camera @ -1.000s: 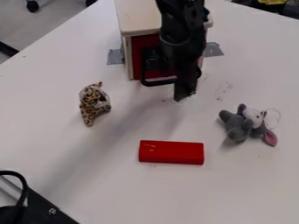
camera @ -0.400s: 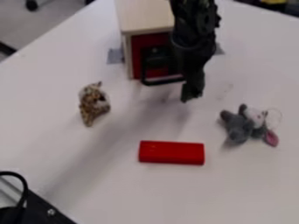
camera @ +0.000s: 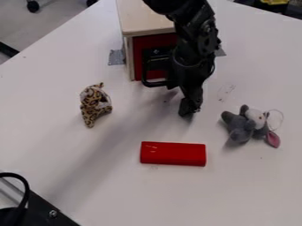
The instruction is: Open the drawer
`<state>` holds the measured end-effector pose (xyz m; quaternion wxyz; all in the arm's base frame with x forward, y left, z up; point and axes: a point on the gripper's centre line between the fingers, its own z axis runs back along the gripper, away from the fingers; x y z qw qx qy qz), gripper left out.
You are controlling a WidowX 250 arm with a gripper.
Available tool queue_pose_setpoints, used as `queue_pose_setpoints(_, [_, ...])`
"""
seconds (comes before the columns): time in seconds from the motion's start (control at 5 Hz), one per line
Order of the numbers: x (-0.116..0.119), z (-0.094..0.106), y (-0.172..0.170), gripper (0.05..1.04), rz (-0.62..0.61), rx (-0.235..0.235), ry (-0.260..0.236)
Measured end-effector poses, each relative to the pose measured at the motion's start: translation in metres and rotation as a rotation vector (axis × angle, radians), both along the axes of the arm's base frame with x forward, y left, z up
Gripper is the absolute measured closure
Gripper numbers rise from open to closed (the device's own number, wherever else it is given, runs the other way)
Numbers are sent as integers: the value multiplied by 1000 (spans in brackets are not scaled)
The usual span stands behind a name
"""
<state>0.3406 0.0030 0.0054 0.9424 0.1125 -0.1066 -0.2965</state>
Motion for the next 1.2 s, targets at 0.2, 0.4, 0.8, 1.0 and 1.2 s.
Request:
queue_pose_setpoints(0.2, [6,-2,2,381,13,-5,-21])
queue_pose_setpoints(0.4, [6,-2,5,689,32,-24,-17])
queue_pose_setpoints(0.8, [0,3,3,916,-4,-65,20])
queue_pose_setpoints(1.0, [-8,14,-3,919,-15,-148,108])
queue_pose_setpoints(1.2, [-15,35,-8,926,-17,-192,129])
